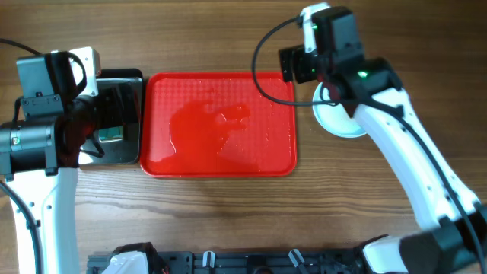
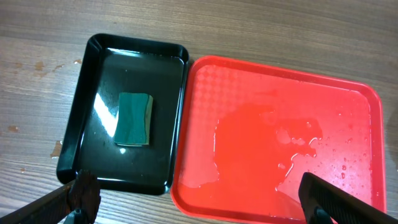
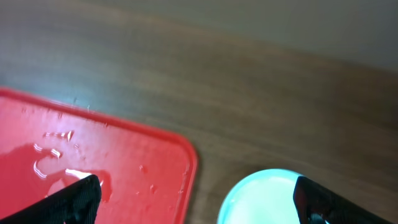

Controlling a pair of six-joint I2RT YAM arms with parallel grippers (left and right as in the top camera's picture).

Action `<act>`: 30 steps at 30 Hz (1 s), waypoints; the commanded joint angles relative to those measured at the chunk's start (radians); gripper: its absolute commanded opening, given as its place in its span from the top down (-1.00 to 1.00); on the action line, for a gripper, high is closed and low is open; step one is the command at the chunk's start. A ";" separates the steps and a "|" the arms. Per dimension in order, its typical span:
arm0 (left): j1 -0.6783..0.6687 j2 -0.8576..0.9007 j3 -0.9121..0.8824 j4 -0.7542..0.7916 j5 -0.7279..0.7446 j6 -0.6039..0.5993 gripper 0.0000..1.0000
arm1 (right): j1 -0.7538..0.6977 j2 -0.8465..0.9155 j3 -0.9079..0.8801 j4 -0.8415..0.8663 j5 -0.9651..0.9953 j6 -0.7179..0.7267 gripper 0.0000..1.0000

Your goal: Clean dirty plates on tray and stack at the side

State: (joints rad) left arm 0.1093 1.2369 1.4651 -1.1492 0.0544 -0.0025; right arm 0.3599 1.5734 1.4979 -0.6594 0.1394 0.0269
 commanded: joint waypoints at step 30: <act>-0.005 -0.004 0.005 0.000 0.016 -0.006 -1.00 | -0.341 -1.567 -1.493 0.836 -0.226 -0.027 -1.00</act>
State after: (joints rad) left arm 0.1093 1.2369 1.4651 -1.1519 0.0547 -0.0025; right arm 0.0223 0.0631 0.0338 0.1802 -0.0711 0.0128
